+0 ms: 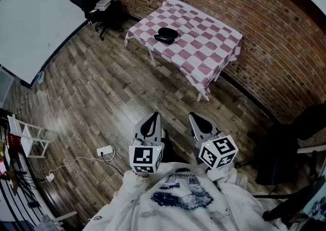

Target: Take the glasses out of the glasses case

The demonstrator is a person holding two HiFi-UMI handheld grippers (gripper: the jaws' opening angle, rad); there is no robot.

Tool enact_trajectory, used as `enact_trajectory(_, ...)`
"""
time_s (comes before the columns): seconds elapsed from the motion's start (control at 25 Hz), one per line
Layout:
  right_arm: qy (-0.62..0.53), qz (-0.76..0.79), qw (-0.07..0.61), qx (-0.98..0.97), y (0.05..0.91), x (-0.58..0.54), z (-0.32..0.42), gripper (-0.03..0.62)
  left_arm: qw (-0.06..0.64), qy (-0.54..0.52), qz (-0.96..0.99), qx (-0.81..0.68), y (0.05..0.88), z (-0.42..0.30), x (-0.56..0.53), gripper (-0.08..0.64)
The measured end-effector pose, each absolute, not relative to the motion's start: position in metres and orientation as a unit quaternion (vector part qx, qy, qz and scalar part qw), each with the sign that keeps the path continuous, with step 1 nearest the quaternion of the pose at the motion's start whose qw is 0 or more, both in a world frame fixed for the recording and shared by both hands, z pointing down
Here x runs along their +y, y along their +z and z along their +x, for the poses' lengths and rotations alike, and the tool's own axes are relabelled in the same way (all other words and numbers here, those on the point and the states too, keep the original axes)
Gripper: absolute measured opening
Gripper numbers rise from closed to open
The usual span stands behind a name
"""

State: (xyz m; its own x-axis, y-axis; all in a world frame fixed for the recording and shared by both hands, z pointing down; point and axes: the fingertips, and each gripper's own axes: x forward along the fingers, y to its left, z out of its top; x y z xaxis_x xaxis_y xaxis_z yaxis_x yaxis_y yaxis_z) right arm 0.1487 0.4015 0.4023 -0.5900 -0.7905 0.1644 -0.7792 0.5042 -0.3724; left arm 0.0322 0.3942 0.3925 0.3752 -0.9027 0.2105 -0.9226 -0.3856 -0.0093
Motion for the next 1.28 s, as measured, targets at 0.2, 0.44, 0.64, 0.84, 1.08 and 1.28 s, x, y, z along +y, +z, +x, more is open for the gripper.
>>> enact_trajectory(0.2, -0.211, -0.462, 0.011, 0.861, 0.401, 0.344, 0.133, 0.014, 0.058, 0.092, 0.833, -0.542, 0.392, 0.016, 0.335, 0.009)
enact_trajectory(0.44, -0.217, -0.472, 0.012, 0.854, 0.397, 0.274, 0.1, 0.014, 0.054, 0.1, 0.841, -0.528, 0.385, -0.013, 0.258, 0.009)
enact_trajectory(0.64, -0.219, -0.476, 0.013, 0.851, 0.393, 0.228, 0.07, 0.014, 0.055, 0.102, 0.845, -0.522, 0.38, -0.041, 0.211, 0.009)
enact_trajectory(0.84, -0.219, -0.486, 0.013, 0.846, 0.393, 0.194, 0.05, 0.014, 0.056, 0.102, 0.849, -0.515, 0.382, -0.064, 0.174, 0.009)
enact_trajectory(1.08, -0.221, -0.493, 0.011, 0.842, 0.397, 0.164, 0.029, 0.014, 0.055, 0.099, 0.852, -0.511, 0.385, -0.086, 0.142, 0.009)
enact_trajectory(1.28, -0.218, -0.497, 0.009, 0.84, 0.398, 0.143, 0.01, 0.014, 0.057, 0.093, 0.854, -0.509, 0.385, -0.106, 0.121, 0.009)
